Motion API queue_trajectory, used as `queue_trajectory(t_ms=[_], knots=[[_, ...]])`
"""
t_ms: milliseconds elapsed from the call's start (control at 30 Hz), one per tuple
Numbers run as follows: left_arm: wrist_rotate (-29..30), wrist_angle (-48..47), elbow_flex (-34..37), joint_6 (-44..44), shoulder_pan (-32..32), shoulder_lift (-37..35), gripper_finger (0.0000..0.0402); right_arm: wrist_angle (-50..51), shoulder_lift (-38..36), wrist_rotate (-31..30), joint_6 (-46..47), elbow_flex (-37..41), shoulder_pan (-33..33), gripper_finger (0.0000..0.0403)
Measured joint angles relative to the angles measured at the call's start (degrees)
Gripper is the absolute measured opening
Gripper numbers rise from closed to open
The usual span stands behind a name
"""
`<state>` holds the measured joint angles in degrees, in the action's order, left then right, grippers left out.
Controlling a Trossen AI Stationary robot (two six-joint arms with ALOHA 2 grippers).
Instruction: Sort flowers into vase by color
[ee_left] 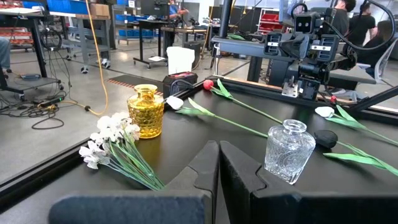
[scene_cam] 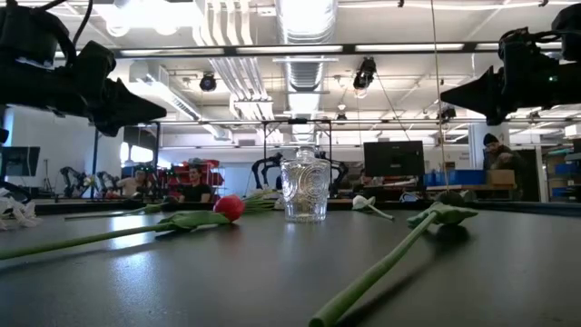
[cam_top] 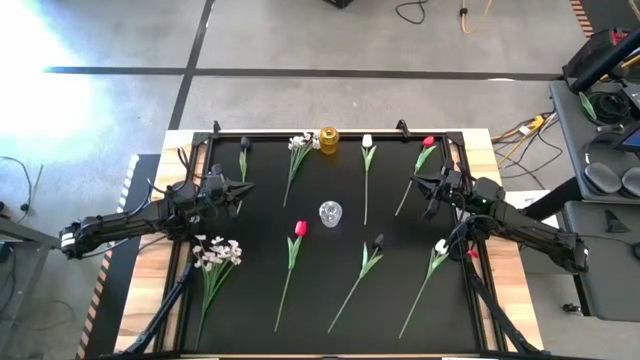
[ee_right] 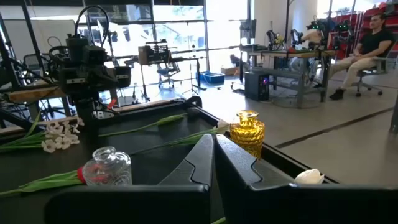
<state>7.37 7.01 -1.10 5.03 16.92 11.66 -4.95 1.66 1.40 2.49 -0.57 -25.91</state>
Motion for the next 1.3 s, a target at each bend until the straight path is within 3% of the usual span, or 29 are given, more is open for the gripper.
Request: queue_trajectory(t_ms=[333,600,900,1167,1300], knots=[[-0.01,0.02,-0.02,-0.01,-0.01,0.00,0.0000,-0.07,0.00,0.01,1.48,0.01,0.02,0.0009],[-0.02,0.02,-0.02,-0.02,0.00,0.00,0.0000,-1.92,0.01,-0.06,17.71,0.00,0.00,0.0009],[-0.02,0.03,-0.02,0.00,-0.01,0.00,0.0000,-10.34,1.15,-2.03,24.53,0.00,0.02,0.0009],[0.00,0.02,0.00,-0.02,0.00,0.00,0.0000,-9.47,15.84,-3.03,37.70,-0.42,-0.02,0.0009],[0.00,0.02,0.00,-0.01,0.00,0.00,0.0000,-2.96,25.95,-2.86,40.41,-6.45,-0.02,0.0009]])
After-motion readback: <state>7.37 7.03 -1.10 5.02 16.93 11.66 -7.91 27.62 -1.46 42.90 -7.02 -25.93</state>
